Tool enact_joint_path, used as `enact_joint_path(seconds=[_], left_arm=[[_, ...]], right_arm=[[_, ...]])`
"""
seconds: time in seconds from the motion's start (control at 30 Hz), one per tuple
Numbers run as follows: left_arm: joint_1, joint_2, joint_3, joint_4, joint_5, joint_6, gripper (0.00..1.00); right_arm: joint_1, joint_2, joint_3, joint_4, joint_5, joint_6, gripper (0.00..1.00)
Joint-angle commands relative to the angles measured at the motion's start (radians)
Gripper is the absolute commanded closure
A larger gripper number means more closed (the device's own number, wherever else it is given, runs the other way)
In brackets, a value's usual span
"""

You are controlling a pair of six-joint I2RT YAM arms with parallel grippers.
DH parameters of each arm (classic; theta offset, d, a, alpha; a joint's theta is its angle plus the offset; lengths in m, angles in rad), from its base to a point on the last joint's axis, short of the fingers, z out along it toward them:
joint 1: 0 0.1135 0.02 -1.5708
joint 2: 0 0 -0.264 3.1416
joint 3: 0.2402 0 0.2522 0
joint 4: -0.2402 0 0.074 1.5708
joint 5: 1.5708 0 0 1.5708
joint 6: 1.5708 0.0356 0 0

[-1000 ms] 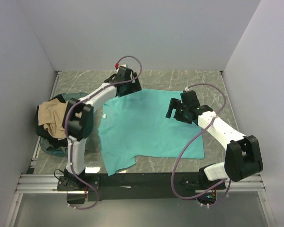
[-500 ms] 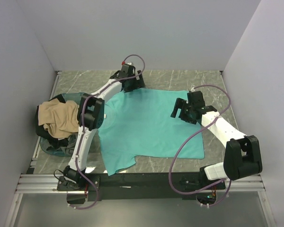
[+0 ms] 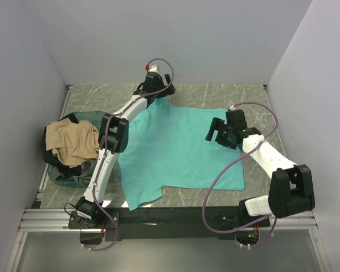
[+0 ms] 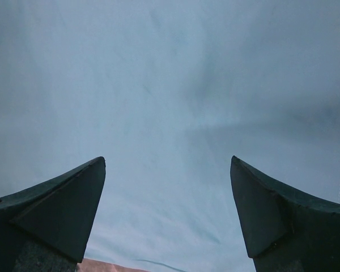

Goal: Fold and stack the t-shirts
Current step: Flatten the tshirt out, then fold the tshirt

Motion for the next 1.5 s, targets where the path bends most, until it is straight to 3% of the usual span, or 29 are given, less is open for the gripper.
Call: enact_joint_path(seconds=[0.0,0.13,0.27,0.43,0.63,0.83,1.07,1.47], left_arm=[[0.019,0.012,0.055,0.225,-0.016,0.007,0.01],[0.019,0.003,0.065,0.225,-0.001,0.035,0.01],[0.017,-0.149,-0.098,0.245,-0.01,0.081,0.01],[0.017,-0.342,-0.141,0.026,-0.017,0.112,0.01],[0.017,-0.683,-0.597,-0.056,-0.092,0.078,0.0],[0.016,-0.864,-0.897,-0.079,-0.151,0.035,0.01],[0.026,-0.77,-0.862,-0.166,-0.244,0.014,0.01],[0.065,-0.546,-0.704,-0.207,-0.204,0.009,0.01]], right_arm=[[-0.01,-0.05,0.005,0.018,0.009,-0.016,0.04],[-0.01,-0.076,-0.001,0.02,0.017,-0.019,0.04],[-0.01,-0.059,0.011,0.018,0.03,-0.02,0.04],[-0.011,-0.002,0.083,-0.003,0.061,-0.026,0.03],[-0.036,0.1,0.201,-0.045,0.158,-0.036,0.03],[-0.063,0.26,0.355,-0.085,0.176,-0.08,0.03],[-0.093,0.501,0.594,-0.141,0.133,-0.123,0.03],[-0.133,0.857,1.031,-0.333,0.168,-0.224,0.04]])
